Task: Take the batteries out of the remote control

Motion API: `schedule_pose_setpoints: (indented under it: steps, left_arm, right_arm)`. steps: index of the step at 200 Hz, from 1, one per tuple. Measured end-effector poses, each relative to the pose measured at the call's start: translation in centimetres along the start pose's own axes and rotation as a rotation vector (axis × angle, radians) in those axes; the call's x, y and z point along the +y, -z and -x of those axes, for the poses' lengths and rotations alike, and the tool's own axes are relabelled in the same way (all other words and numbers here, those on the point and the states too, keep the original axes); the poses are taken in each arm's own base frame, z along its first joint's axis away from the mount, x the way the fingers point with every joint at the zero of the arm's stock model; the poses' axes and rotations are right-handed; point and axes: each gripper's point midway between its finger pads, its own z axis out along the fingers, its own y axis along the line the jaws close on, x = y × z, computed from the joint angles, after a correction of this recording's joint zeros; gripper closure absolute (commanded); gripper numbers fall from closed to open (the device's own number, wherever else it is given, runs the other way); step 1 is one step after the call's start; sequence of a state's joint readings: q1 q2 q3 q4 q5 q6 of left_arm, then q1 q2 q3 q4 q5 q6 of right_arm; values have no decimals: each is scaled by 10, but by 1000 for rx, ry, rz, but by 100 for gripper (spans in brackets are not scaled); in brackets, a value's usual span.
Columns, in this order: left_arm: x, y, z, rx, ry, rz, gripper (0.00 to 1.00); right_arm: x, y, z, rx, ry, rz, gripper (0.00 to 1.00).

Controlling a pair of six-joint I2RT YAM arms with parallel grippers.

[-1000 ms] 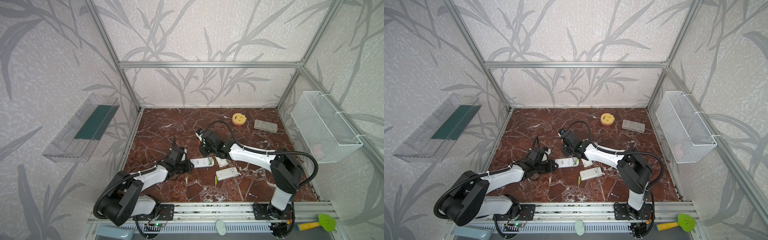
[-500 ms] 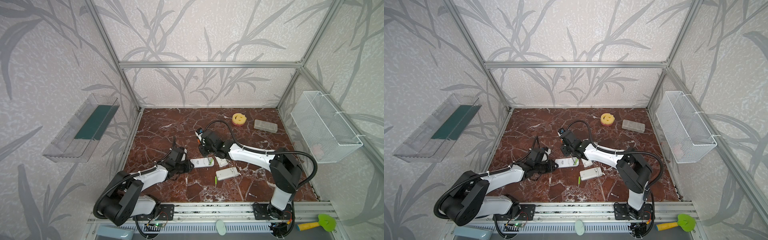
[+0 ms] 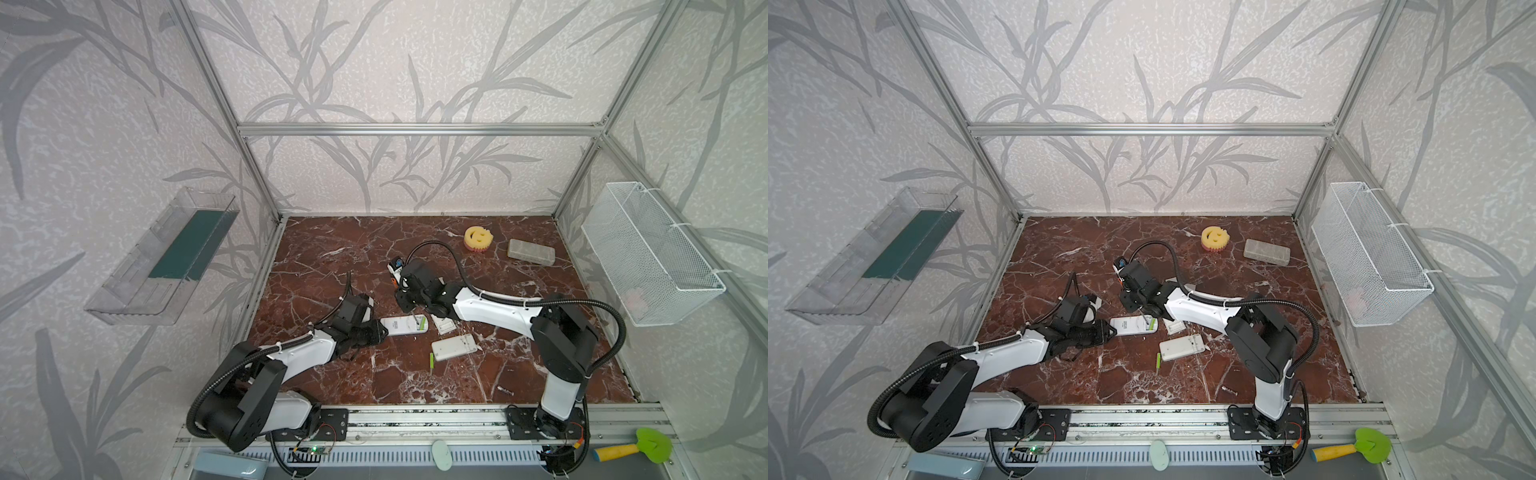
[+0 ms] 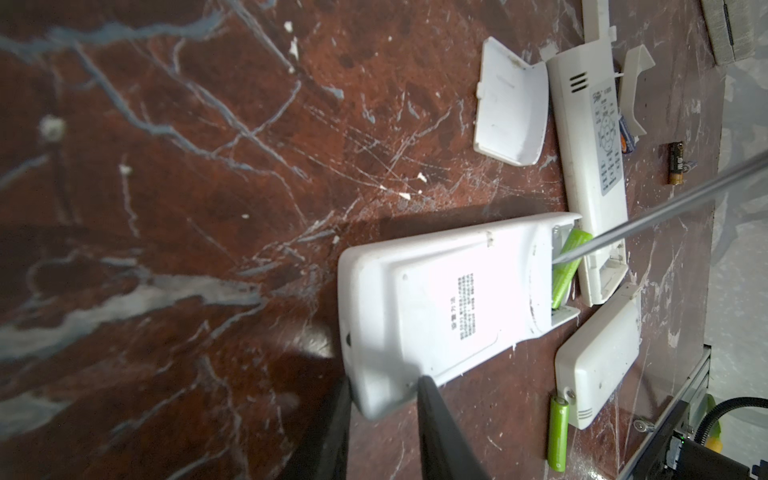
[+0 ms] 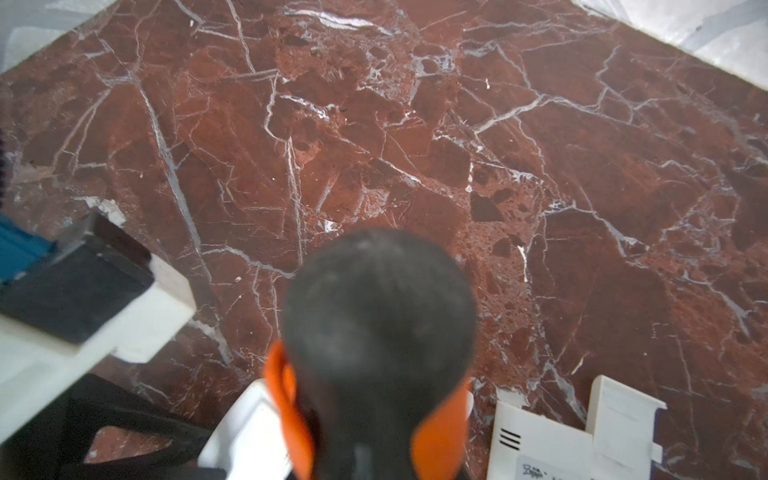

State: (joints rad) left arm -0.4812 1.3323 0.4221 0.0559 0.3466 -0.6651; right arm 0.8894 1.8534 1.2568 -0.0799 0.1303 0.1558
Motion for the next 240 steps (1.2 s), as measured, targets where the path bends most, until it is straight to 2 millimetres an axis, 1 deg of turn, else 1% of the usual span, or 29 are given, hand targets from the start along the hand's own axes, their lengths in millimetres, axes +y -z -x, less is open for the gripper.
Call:
schedule_pose_setpoints:
  steps: [57, 98, 127, 159, 240]
  left_arm:
    - [0, 0, 0, 0, 0, 1, 70]
    - [2, 0, 0, -1, 6, 9, 70]
    - [3, 1, 1, -2, 7, 10, 70]
    - [3, 1, 1, -4, 7, 11, 70]
    - [4, 1, 0, 1, 9, 16, 70]
  right_arm:
    - [0, 0, -2, 6, 25, 1, 100]
    - [-3, 9, -14, 64, 51, 10, 100]
    - [-8, 20, -15, 84, 53, 14, 100]
    - [-8, 31, -15, 86, 52, 20, 100]
    - [-10, 44, -14, 74, 21, 33, 100]
